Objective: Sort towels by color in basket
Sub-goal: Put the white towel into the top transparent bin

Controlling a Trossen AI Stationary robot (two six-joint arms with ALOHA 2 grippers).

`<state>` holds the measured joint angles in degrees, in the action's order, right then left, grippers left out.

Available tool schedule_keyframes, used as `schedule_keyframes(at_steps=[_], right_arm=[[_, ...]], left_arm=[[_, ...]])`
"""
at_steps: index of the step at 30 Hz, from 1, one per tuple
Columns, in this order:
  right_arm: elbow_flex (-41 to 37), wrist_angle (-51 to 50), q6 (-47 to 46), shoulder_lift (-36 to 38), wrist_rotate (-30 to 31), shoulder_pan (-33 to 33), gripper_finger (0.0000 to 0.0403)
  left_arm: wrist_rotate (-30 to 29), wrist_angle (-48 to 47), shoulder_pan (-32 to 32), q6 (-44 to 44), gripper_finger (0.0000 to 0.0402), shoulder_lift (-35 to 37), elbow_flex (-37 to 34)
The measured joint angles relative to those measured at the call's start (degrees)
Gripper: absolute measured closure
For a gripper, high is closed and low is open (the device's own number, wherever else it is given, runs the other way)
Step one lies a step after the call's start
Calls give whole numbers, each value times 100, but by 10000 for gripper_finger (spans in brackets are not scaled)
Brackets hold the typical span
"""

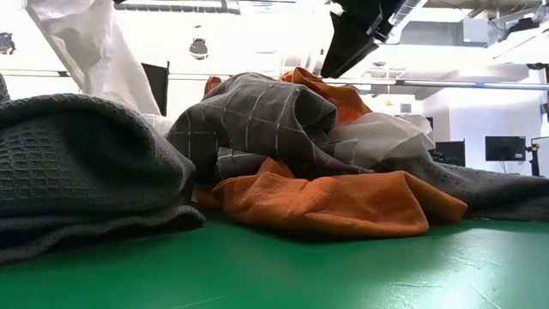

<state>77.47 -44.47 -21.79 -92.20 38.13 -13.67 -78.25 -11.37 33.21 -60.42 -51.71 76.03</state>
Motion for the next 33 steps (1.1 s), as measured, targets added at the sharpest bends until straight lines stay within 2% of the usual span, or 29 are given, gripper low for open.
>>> schedule_keyframes(at_steps=[3,6,10,14,17,26,33], right_arm=[[0,115,125,0,2,32,143],[1,128,172,0,0,41,143],[1,113,215,0,0,44,143],[2,-38,217,23,-2,11,143],[2,-67,209,74,-2,-11,143],[2,-70,142,79,-4,-45,143],[2,-70,125,79,-13,-104,143]], left_arm=[[589,-700,-203,687,401,-40,0],[1770,-1483,-384,1664,401,-81,-2],[3235,-2052,-441,2767,401,-114,-2],[4414,-2478,-428,3501,401,-115,-2],[5078,-2698,-310,3821,401,-115,-2],[7207,-2462,519,4493,401,-117,-2],[7984,-1663,1154,4983,401,-115,-2]])
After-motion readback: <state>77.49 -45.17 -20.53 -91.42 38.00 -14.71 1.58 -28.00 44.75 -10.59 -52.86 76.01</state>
